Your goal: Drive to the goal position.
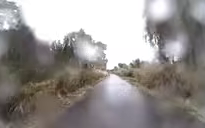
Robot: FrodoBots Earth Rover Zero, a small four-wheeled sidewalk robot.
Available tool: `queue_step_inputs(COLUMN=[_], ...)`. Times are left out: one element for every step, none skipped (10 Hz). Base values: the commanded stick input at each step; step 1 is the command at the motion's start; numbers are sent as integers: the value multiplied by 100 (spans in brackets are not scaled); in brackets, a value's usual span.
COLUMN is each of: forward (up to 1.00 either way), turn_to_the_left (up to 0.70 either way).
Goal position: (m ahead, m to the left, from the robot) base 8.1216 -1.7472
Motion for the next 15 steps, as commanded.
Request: queue_step_inputs(forward=[85, 85, 85, 85, 85, 85, 85, 85, 85, 85, 85, 85, 85, 85, 85], turn_to_the_left=[-21, -28, -3, 0, 0, 0, 0, 0, 0, 0, 0, 0, 0, 0, 0])
